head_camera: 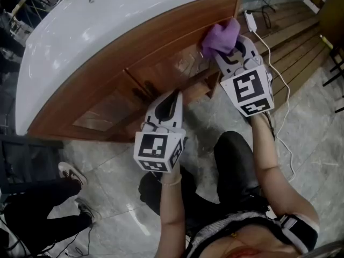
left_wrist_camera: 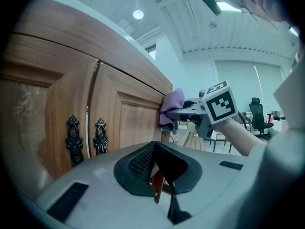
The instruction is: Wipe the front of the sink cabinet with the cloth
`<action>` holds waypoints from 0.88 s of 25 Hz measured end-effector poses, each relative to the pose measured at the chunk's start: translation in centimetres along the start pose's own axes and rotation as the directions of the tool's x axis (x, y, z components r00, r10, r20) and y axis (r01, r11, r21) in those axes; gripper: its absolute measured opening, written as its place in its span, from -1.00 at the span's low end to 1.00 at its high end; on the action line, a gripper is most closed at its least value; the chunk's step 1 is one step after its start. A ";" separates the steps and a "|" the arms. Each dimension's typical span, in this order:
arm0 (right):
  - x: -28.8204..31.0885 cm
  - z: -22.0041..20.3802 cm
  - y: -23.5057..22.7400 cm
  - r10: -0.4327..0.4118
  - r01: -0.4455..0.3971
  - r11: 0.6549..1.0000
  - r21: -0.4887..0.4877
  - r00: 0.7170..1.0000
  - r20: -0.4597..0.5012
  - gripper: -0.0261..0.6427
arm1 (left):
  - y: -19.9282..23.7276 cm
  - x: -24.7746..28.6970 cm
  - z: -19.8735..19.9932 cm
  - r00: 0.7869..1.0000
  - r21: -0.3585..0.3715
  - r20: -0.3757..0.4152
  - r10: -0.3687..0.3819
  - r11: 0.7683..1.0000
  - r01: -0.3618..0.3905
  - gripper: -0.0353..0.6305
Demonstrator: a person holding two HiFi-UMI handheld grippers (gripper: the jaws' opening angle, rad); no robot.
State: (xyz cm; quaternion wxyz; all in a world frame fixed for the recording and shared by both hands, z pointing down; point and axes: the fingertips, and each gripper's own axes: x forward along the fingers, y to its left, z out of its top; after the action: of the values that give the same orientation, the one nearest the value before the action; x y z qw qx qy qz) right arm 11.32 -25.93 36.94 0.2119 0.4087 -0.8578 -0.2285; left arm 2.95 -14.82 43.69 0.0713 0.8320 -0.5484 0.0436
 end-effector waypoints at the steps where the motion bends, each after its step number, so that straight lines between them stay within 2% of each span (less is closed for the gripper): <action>1: -0.1 -0.3 -0.4 0.000 0.000 1.000 0.019 1.000 0.001 -0.43 | -0.1 0.0 0.1 1.000 -0.002 0.002 -0.002 1.000 0.002 -0.89; 4: -0.2 -0.9 -1.3 0.018 -0.021 0.994 0.105 0.999 0.027 -0.42 | -0.1 0.0 0.1 1.000 -0.005 0.001 -0.010 1.000 0.010 -0.89; 6: -0.2 -0.9 -1.4 0.022 -0.027 0.991 0.127 0.999 0.040 -0.42 | 0.1 -0.1 0.0 1.000 -0.011 0.001 -0.012 1.000 0.012 -0.89; 17: -0.2 -0.8 -1.3 0.018 -0.025 0.992 0.124 0.998 0.055 -0.42 | 0.5 -0.4 0.0 1.000 -0.004 0.005 0.000 1.000 0.000 -0.89; 22: -0.2 -0.8 -1.2 -0.010 0.003 0.993 0.121 0.998 0.063 -0.42 | 0.7 -0.6 0.0 1.000 -0.005 0.006 0.007 1.000 -0.007 -0.89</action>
State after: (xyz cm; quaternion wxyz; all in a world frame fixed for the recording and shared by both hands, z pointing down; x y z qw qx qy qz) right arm 12.63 -26.61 36.86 0.1587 0.4161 -0.8750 -0.1899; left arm 2.11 -14.51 43.66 0.0718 0.8300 -0.5516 0.0401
